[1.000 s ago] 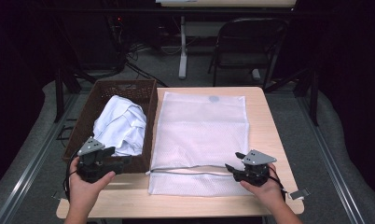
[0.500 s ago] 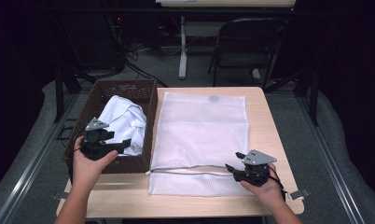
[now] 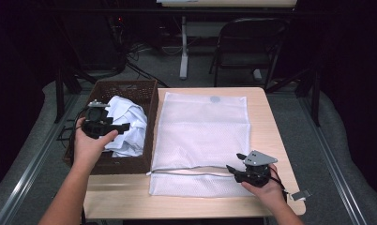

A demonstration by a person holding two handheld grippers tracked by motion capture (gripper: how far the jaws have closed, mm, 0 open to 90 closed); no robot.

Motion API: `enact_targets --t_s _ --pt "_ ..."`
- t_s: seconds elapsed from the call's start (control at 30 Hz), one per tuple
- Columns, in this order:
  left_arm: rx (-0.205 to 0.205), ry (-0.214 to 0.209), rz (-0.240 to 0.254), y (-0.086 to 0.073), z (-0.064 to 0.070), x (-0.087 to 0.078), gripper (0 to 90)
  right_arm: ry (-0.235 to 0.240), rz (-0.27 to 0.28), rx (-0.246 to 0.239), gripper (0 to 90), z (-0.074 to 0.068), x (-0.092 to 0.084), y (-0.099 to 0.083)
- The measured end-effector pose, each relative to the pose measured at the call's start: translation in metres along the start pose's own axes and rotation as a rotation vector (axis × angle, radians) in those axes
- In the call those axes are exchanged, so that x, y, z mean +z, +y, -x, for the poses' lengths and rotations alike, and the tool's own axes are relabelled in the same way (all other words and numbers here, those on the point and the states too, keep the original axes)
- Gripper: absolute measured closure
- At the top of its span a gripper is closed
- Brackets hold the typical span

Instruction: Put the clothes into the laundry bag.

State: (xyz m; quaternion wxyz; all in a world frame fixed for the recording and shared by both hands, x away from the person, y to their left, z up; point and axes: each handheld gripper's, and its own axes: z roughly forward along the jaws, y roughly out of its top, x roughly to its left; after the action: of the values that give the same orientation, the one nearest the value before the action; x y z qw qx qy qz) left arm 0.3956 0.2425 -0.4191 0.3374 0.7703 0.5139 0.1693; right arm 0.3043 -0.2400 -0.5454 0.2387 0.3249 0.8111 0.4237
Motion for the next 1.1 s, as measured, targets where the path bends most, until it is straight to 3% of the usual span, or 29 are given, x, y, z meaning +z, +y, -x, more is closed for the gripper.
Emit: enact_targets --t_s 0.2,0.47,0.77,1.1 --pt "0.011 0.037 -0.04 0.012 -0.006 0.009 26.8 0.002 0.0 -0.001 39.0 0.0 0.001 0.0" --pt "-0.039 0.078 -0.071 0.026 -0.015 0.026 26.2 0.003 -0.004 -0.002 38.9 0.001 0.001 -0.001" --pt "-0.062 0.108 -0.154 0.036 -0.029 0.051 26.2 0.003 -0.009 0.004 38.7 0.001 0.001 -0.001" --pt "-0.127 0.167 -0.223 0.04 -0.046 0.074 26.1 0.009 -0.011 -0.004 38.7 0.002 0.002 -0.001"
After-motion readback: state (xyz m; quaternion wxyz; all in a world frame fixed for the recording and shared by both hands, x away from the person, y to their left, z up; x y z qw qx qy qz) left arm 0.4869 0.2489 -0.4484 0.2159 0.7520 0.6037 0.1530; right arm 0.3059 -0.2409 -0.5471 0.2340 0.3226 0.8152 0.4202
